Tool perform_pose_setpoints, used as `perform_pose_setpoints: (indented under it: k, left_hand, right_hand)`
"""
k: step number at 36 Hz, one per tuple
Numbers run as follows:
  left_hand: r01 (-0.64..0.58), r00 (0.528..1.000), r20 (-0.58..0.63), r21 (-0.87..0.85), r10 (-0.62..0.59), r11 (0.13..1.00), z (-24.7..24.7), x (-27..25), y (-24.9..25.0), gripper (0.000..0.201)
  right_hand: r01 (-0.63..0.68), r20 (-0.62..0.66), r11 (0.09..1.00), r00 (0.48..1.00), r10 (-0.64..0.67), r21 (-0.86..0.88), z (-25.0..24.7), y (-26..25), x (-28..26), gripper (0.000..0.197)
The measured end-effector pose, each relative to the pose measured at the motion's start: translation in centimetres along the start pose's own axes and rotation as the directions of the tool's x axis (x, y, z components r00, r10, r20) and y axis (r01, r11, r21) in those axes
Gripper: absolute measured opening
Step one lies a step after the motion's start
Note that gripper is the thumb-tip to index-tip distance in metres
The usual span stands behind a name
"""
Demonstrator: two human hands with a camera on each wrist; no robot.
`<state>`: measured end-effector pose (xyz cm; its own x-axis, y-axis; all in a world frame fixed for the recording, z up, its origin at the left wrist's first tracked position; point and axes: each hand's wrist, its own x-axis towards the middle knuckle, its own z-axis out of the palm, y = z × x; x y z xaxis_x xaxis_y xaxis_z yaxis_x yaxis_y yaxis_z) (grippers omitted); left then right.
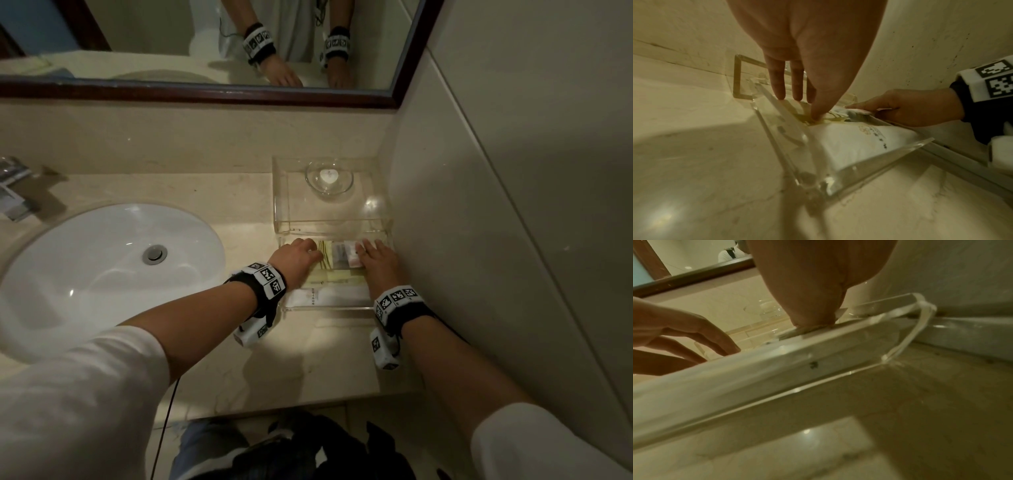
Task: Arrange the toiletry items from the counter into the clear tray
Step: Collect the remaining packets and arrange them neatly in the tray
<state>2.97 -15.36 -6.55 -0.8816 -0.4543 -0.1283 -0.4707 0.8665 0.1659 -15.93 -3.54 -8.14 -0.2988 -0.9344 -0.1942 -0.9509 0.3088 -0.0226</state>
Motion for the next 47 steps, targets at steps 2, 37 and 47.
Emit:
perform_pose_setpoints:
  k: [2,37,47]
  left_hand:
    - [-0.001,1.0,0.0,0.003,0.001,1.0,0.0,0.0,0.0,0.041]
    - [0.133,0.943,-0.231,-0.398,-0.239,0.908,-2.8,-10.1,-7.3,0.03]
    - [0.292,0.874,-0.223,-0.472,-0.433,0.832,-3.6,-22.3,-17.6,0.028]
  right_hand:
    - [-0.016,-0.004,1.0,1.0,0.016,-0.003,-0.2,-0.2,-0.2,0.06]
    - [0.31,-0.271,0.932,0.928,-0.255,0.187,-5.8,-16.2,0.0,0.061]
    - [0.491,-0.273,0.851,0.858,-0.435,0.187,-6.2,-31.8,1.5,0.053]
